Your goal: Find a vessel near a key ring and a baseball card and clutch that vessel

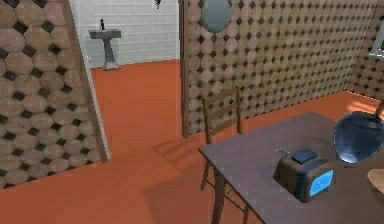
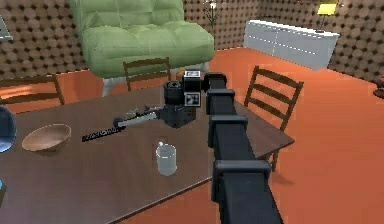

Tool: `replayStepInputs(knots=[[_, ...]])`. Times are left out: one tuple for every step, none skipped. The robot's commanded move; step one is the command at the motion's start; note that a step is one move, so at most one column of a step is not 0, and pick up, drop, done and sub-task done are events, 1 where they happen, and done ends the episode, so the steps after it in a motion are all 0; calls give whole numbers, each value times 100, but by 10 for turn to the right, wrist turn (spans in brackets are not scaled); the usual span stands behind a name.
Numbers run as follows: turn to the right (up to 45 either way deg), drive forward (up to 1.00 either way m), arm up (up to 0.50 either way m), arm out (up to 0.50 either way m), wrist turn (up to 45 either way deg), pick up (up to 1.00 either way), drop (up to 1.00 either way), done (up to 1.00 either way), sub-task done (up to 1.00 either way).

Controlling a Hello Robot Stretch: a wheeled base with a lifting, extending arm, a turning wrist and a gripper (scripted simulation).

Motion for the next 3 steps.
replayStepInputs(knots=[[0, 0, 0, 0, 180, 0, 0, 0, 0], [0, 0, -30, 0, 0, 0, 0, 0, 0], [0, 0, 0, 0, 0, 100, 0, 0, 0]])
